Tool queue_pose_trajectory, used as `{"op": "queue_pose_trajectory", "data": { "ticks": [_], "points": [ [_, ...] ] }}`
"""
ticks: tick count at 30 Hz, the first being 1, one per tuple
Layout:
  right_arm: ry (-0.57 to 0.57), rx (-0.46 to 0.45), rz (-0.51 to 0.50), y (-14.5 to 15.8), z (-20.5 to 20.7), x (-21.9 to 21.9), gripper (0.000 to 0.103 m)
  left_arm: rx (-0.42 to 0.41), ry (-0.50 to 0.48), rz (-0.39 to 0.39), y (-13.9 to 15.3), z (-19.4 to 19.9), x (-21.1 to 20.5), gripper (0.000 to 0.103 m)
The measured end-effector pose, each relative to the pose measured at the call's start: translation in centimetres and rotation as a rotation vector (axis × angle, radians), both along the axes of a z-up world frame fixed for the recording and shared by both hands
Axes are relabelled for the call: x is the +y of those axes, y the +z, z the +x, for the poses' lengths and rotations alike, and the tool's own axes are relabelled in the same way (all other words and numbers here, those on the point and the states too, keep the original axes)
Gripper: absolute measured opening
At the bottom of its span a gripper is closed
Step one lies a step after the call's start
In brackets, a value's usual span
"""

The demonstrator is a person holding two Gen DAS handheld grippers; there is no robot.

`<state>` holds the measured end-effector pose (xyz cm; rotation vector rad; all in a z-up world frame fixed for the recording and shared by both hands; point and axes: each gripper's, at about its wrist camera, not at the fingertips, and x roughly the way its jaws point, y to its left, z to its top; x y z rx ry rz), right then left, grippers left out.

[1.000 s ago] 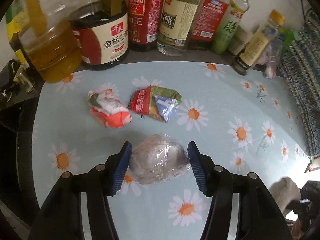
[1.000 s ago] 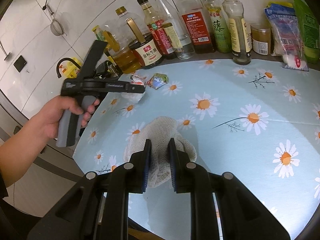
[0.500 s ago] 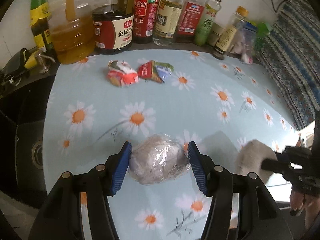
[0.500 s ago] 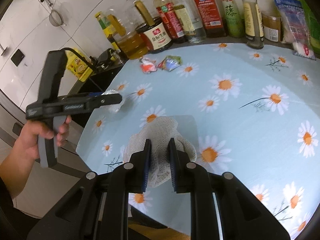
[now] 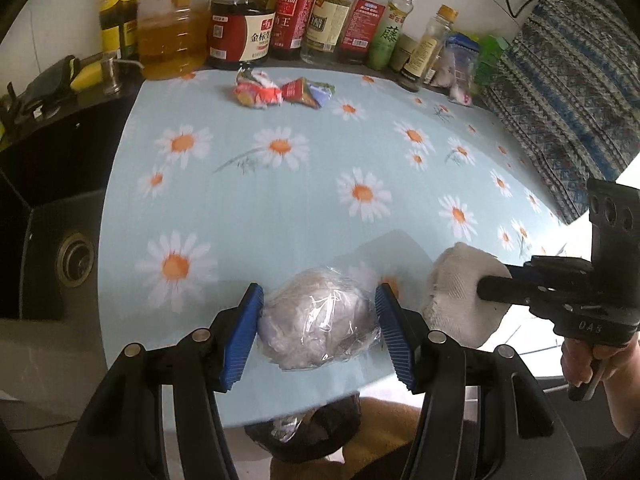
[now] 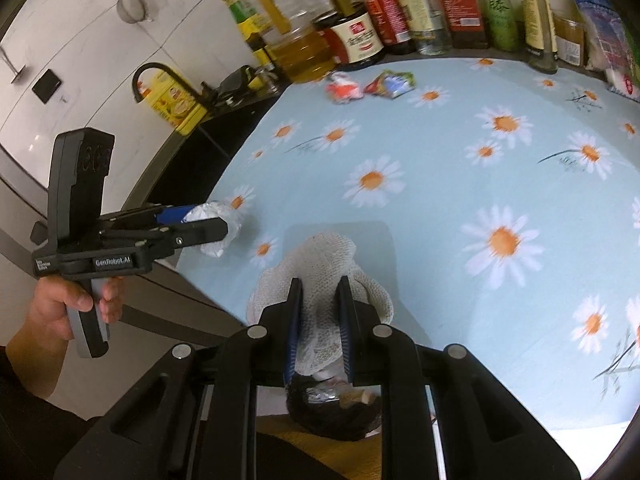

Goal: Collect trash
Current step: 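Carry the plastic bag and cloth down over the trash bin with both tools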

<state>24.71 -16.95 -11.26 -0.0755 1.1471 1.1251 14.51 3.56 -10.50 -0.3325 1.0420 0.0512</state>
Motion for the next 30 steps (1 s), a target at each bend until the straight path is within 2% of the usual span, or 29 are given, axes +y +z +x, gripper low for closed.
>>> {"op": "queue_pose_trajectory", "data": {
  "ticks": [8, 13, 21, 27, 30],
  "points": [
    [0.027, 0.015, -0.011, -0.6, -4.0, 0.5, 0.019, 0.029, -0.017, -0.020, -1.3, -4.2, -0.7, 0.056],
    [0.035, 0.043, -0.042, -2.1, -6.1, 0.5, 0.019, 0.070, -0.028, -0.062, -2.9, -6.7, -1.2, 0.056],
    [0.015, 0.090, -0.125, -5.7, -9.5, 0.3, 0.020, 0.162, -0.055, -0.120, -6.8, -9.5, -2.1, 0.056],
    [-0.034, 0.125, -0.207, -9.6, -10.7, -0.1, 0.020, 0.248, -0.090, -0.118, -10.4, -10.3, -2.6, 0.056],
    [-0.057, 0.144, -0.245, -11.5, -11.0, -0.3, 0.020, 0.273, -0.114, -0.092, -11.7, -10.5, -3.0, 0.056]
  ]
}}
